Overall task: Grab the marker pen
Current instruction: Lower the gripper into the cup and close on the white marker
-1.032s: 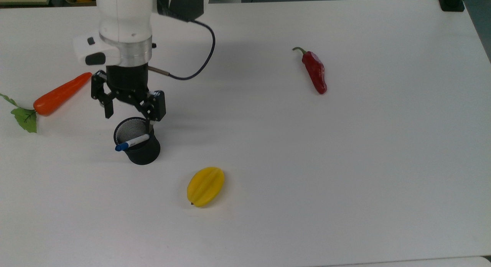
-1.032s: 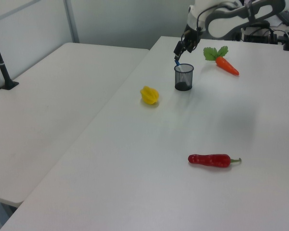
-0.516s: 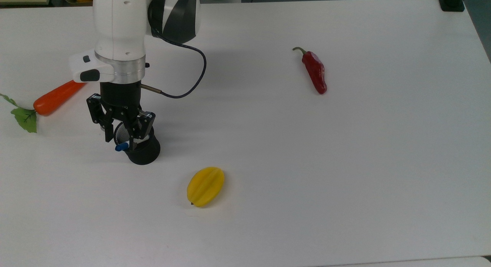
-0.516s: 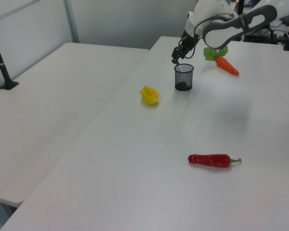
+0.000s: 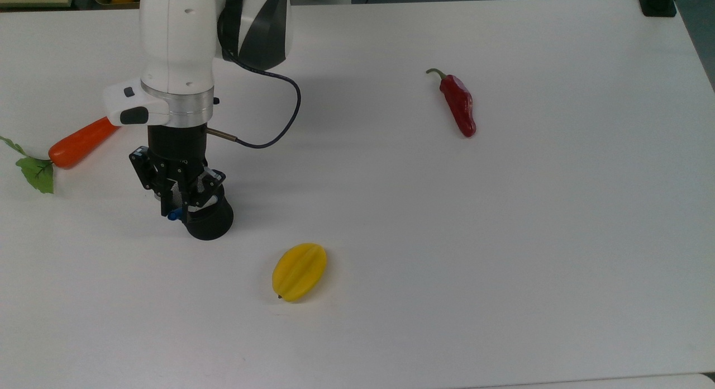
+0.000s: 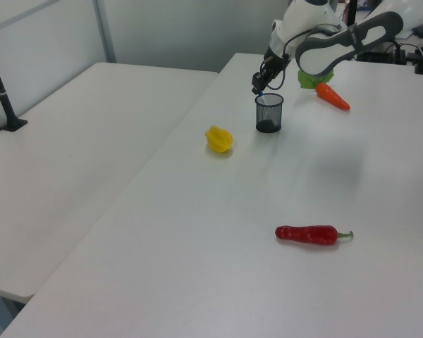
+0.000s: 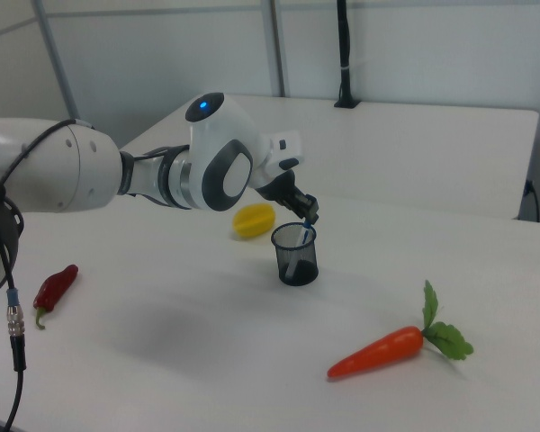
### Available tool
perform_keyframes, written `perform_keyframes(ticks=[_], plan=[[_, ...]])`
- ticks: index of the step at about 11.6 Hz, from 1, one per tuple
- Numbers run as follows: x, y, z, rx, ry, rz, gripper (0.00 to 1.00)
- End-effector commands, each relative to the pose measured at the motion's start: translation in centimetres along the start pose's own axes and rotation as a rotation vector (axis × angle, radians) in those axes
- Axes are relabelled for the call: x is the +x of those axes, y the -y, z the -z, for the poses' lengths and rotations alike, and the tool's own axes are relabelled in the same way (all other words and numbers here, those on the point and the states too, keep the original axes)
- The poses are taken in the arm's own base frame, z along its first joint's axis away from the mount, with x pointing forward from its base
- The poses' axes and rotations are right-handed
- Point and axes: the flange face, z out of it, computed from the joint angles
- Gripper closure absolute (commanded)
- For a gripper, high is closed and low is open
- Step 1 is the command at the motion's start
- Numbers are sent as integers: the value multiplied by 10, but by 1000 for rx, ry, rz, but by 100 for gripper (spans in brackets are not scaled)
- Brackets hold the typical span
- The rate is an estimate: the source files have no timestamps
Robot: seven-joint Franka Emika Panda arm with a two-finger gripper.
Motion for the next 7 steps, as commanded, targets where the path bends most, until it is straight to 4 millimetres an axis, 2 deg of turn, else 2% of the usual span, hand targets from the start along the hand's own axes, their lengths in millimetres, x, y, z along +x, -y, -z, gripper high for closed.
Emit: perform_keyframes(ticks=[1,4,6,7], plan=[[2,2,0,-10,-26,5,84],[3,2,1,-11,-26,5,90],[7,0,11,-9,-38,-1,90],[12,-1,22,-7,-51,-3,90]])
